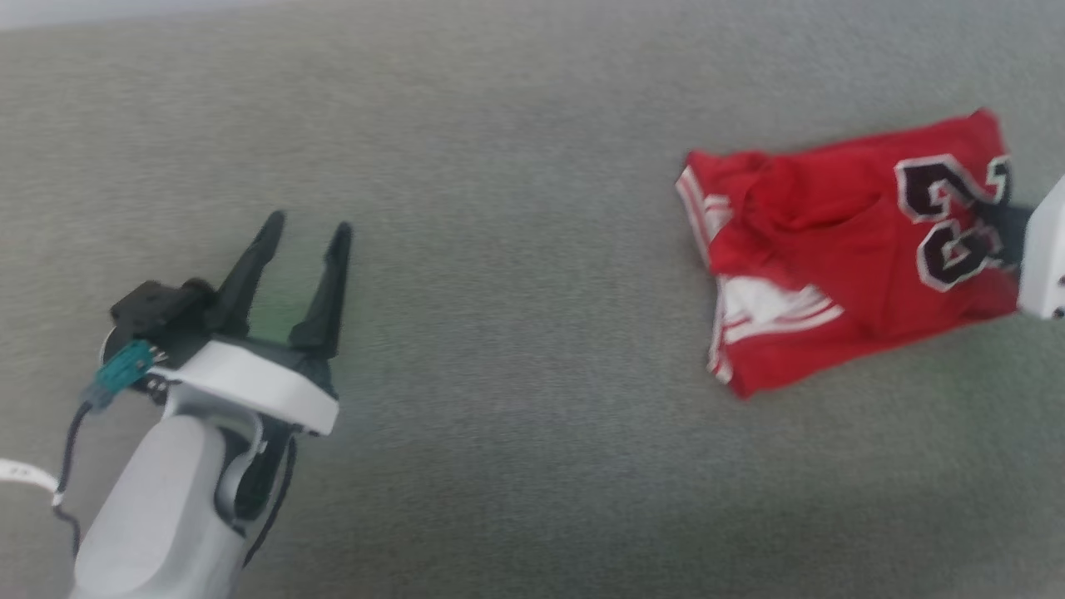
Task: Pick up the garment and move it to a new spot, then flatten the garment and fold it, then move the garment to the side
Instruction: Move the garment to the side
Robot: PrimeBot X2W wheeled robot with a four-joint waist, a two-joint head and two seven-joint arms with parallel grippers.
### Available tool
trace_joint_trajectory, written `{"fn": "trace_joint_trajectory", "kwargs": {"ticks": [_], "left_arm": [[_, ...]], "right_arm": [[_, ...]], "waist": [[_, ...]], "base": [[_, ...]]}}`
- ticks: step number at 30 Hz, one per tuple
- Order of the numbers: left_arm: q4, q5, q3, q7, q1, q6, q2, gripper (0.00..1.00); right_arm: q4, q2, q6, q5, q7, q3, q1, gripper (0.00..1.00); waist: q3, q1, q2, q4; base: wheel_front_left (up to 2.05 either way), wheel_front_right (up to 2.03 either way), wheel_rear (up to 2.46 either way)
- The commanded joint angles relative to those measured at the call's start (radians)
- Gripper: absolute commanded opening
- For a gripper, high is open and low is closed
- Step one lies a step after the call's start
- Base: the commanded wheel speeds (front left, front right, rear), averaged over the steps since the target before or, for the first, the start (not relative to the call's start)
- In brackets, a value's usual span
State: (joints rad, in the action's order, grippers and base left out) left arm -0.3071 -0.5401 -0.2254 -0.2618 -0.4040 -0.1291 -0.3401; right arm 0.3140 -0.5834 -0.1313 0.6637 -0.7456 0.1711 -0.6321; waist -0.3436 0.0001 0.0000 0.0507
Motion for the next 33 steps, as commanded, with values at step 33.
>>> {"fn": "trace_joint_trajectory", "kwargs": {"ticks": [33], "left_arm": [[-0.052, -0.034, -0.33, 0.012, -0.355, -0.002, -0.084, 1.0]], "right_arm": [[0.532, -0.104, 0.001, -0.155, 0.498, 0.091, -0.382, 0.0]], "waist": [[-0.272, -0.0001, 0.0, 0.205]], "base": [[0.0, 0.0, 0.0]]}}
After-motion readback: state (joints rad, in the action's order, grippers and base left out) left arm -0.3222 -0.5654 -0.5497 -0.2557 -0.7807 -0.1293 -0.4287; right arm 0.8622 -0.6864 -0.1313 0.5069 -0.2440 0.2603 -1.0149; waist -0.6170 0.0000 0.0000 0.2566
